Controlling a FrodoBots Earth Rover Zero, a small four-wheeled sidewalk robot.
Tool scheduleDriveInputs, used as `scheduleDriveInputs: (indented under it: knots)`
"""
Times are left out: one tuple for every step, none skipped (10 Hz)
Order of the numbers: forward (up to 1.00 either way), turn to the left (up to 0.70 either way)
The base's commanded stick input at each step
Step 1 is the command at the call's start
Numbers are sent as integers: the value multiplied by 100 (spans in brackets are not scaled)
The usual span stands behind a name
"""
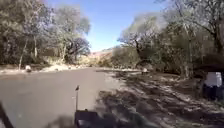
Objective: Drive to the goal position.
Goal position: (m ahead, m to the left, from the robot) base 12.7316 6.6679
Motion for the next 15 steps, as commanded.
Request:
scheduleDriveInputs:
  knots:
    - [100,0]
    - [100,0]
    - [100,0]
    - [100,0]
    - [100,0]
    - [100,0]
    - [100,0]
    - [100,0]
    - [100,0]
    - [100,0]
    - [100,0]
    - [100,0]
    - [100,0]
    - [100,0]
    - [100,0]
